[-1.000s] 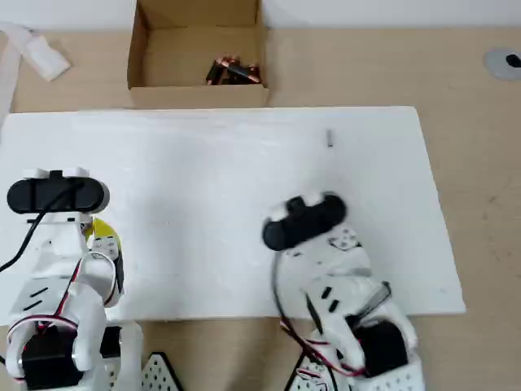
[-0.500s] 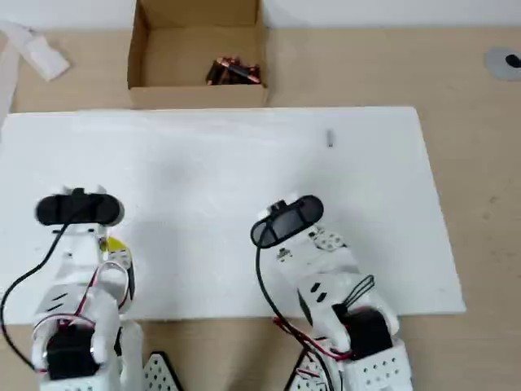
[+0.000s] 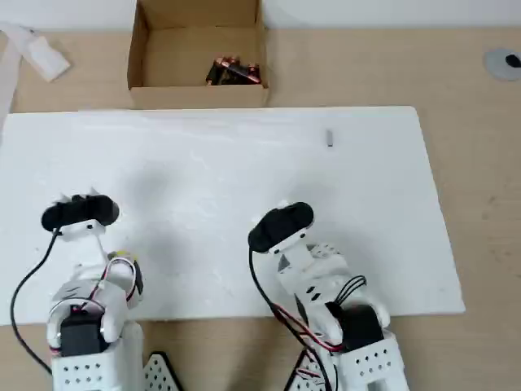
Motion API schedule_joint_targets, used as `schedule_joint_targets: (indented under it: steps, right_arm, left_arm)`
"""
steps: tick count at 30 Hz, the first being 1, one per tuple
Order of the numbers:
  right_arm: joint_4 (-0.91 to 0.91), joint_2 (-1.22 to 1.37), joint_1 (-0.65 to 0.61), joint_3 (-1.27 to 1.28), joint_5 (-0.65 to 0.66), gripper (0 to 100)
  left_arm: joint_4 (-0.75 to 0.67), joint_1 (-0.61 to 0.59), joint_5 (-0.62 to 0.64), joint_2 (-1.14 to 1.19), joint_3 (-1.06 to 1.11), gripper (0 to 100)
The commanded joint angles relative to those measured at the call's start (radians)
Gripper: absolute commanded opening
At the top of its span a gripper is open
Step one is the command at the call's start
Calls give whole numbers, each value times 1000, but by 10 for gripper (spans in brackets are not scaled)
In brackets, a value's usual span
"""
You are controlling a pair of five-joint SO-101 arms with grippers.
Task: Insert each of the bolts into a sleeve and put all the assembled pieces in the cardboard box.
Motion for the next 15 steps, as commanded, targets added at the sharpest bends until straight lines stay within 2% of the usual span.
schedule_joint_targets:
  steps: [1, 15]
  right_arm:
    - [3, -113, 16, 5, 9, 9]
    - [3, -113, 16, 5, 14, 9]
  left_arm:
    - [-31, -17, 15, -5, 37, 7]
    - [-35, -15, 14, -5, 52, 7]
